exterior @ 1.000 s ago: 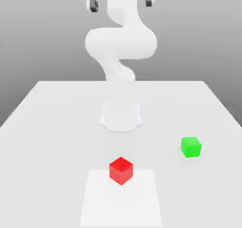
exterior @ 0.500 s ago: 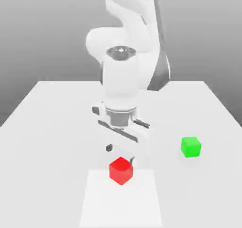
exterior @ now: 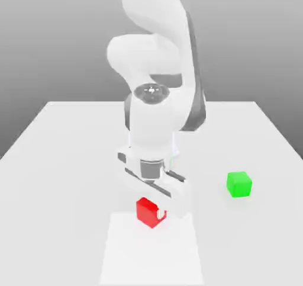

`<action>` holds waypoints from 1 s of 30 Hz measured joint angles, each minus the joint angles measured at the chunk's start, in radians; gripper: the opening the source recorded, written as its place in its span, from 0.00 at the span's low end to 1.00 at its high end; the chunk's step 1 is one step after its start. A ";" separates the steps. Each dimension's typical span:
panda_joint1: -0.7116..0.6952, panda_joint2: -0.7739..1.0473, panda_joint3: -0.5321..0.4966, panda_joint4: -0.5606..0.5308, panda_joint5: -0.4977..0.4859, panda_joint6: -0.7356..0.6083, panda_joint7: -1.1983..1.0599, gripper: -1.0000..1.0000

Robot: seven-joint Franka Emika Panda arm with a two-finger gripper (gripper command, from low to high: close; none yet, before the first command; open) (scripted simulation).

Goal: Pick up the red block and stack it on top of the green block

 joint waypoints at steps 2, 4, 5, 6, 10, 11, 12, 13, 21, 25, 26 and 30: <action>0.012 -0.072 -0.004 -0.010 0.028 -0.062 -0.020 0.00; 0.053 -0.129 0.018 -0.019 0.062 -0.109 -0.018 0.00; 0.089 -0.150 0.040 -0.023 0.085 -0.125 -0.010 0.00; 0.129 -0.170 0.065 -0.027 0.108 -0.140 0.001 0.00; 0.300 -0.242 0.172 -0.042 0.199 -0.193 0.054 0.00; 0.344 -0.260 0.199 -0.046 0.220 -0.206 0.069 0.00; 0.387 -0.277 0.226 -0.050 0.241 -0.219 0.084 0.00; 0.431 -0.295 0.252 -0.054 0.261 -0.232 0.100 0.00; 0.574 -0.329 0.396 -0.073 0.289 -0.243 0.207 0.00; 0.529 -0.284 0.427 -0.073 0.231 -0.202 0.246 0.00; 0.517 -0.272 0.435 -0.073 0.216 -0.191 0.256 0.00; 0.474 -0.225 0.459 -0.073 0.155 -0.151 0.296 0.00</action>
